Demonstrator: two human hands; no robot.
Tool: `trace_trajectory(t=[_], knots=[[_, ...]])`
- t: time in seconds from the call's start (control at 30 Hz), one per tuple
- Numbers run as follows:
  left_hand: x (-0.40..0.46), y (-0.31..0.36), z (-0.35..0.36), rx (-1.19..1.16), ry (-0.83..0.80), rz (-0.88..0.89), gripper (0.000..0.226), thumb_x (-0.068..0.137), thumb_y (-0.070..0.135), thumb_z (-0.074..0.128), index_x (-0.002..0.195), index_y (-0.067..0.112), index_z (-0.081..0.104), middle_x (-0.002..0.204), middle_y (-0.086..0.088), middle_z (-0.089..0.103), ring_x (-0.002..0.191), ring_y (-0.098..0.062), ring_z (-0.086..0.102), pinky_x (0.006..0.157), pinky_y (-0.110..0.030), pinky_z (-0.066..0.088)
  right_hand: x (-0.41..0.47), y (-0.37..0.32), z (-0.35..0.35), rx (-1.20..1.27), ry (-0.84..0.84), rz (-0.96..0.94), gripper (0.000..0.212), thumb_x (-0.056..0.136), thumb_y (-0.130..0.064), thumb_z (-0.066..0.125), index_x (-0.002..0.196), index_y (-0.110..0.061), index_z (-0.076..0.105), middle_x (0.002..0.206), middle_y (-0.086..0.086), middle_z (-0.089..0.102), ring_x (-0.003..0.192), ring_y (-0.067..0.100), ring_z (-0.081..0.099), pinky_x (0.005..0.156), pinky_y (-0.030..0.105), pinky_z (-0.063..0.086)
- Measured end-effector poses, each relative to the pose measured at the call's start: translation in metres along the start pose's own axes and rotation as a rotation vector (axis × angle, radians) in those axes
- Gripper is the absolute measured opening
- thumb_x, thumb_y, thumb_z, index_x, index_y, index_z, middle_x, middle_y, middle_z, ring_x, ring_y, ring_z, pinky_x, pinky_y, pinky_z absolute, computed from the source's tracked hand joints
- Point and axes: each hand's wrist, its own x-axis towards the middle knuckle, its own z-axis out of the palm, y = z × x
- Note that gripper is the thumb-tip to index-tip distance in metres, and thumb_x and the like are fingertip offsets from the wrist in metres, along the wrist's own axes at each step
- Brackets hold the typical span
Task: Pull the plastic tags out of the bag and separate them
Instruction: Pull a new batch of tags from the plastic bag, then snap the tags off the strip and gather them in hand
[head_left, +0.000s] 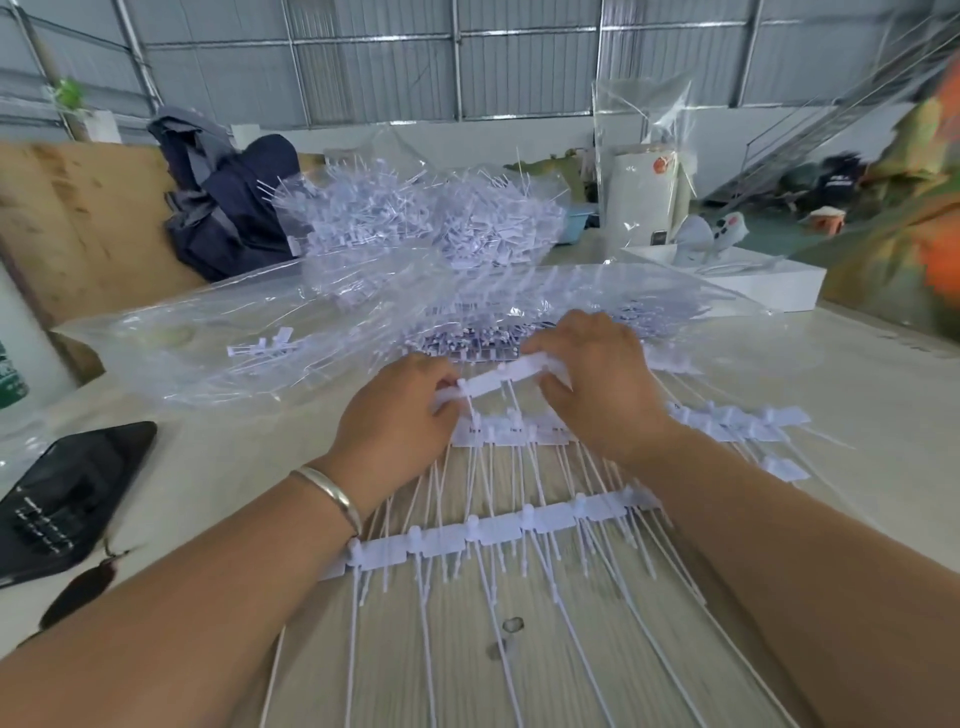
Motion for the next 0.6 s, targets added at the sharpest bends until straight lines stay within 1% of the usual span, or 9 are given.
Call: trace_trajectory(t=[0.07,0.1,0.13,0.23,0.3,0.4,0.5,0.57,0.6], knots=[[-0.001,0.002,-0.002,-0.001,0.054,0.001,0.004,0.091,0.032,0.059,0.095,0.03,0.061,0.089,0.011,0.055,0.081,-0.012,0.051,0.061,-0.028,0.035,0.001,-0.006,-0.008,0.028,0.126,-0.069,0.029,0.081,-0.007,0.062,0.107,-0.017,0.07,0.093,0.009,0.056,0.09,0.03,0.051,0.081,0.038,0.037],[-0.001,0.003,-0.003,-0.003,0.074,-0.006,0.007,0.091,0.038,0.06,0.088,0.032,0.059,0.086,0.012,0.056,0.079,-0.012,0.053,0.059,-0.027,0.034,0.001,-0.009,-0.013,0.02,0.166,-0.092,0.027,0.079,-0.006,0.061,0.102,-0.015,0.072,0.087,0.009,0.054,0.083,0.029,0.05,0.075,0.037,0.037],[-0.001,0.003,-0.003,-0.012,0.089,-0.024,0.017,0.089,0.047,0.059,0.08,0.033,0.056,0.083,0.013,0.055,0.076,-0.011,0.053,0.057,-0.026,0.035,0.001,-0.011,-0.018,-0.006,0.192,-0.099,0.025,0.077,-0.007,0.058,0.096,-0.014,0.073,0.082,0.009,0.052,0.079,0.029,0.049,0.071,0.035,0.035],[-0.002,0.003,-0.007,-0.136,0.149,-0.16,0.047,0.073,0.072,0.06,0.064,0.029,0.047,0.066,0.015,0.049,0.059,-0.003,0.049,0.051,-0.027,0.036,0.002,-0.012,-0.035,-0.145,0.239,-0.066,0.026,0.069,-0.011,0.049,0.079,-0.009,0.073,0.069,0.007,0.044,0.068,0.025,0.04,0.067,0.031,0.026],[-0.001,0.003,-0.009,-0.283,0.171,-0.26,0.057,0.063,0.078,0.063,0.061,0.025,0.043,0.052,0.013,0.04,0.046,-0.005,0.041,0.049,-0.027,0.034,0.002,-0.014,-0.044,-0.257,0.259,-0.061,0.02,0.065,-0.009,0.05,0.069,-0.006,0.07,0.066,0.004,0.037,0.067,0.022,0.032,0.068,0.031,0.022],[0.0,0.003,-0.007,-0.336,0.141,-0.284,0.055,0.066,0.072,0.067,0.059,0.025,0.04,0.051,0.012,0.035,0.044,-0.004,0.036,0.05,-0.023,0.03,0.001,-0.025,-0.055,-0.313,0.297,-0.142,0.016,0.063,-0.007,0.054,0.068,-0.007,0.069,0.064,0.005,0.047,0.066,0.025,0.04,0.068,0.031,0.023],[0.002,0.004,-0.003,-0.378,0.131,-0.265,0.053,0.074,0.061,0.069,0.061,0.02,0.038,0.053,0.008,0.036,0.045,-0.004,0.036,0.047,-0.016,0.03,-0.002,-0.041,-0.059,-0.242,0.454,-0.358,0.015,0.06,0.0,0.055,0.065,-0.01,0.065,0.066,0.006,0.055,0.065,0.027,0.05,0.063,0.034,0.03],[0.003,0.005,-0.002,-0.456,0.083,-0.272,0.049,0.08,0.053,0.069,0.065,0.016,0.04,0.058,-0.002,0.042,0.047,-0.004,0.035,0.048,-0.015,0.029,-0.003,-0.045,-0.058,-0.27,0.466,-0.368,0.016,0.061,0.001,0.054,0.063,-0.011,0.064,0.067,0.005,0.057,0.067,0.027,0.052,0.064,0.035,0.031],[0.003,0.005,-0.003,-0.517,0.042,-0.289,0.047,0.081,0.05,0.07,0.066,0.015,0.042,0.06,-0.006,0.046,0.05,-0.008,0.039,0.052,-0.02,0.033,-0.003,-0.044,-0.056,-0.307,0.432,-0.322,0.015,0.062,0.0,0.053,0.064,-0.011,0.064,0.067,0.004,0.056,0.069,0.027,0.052,0.066,0.036,0.031]])
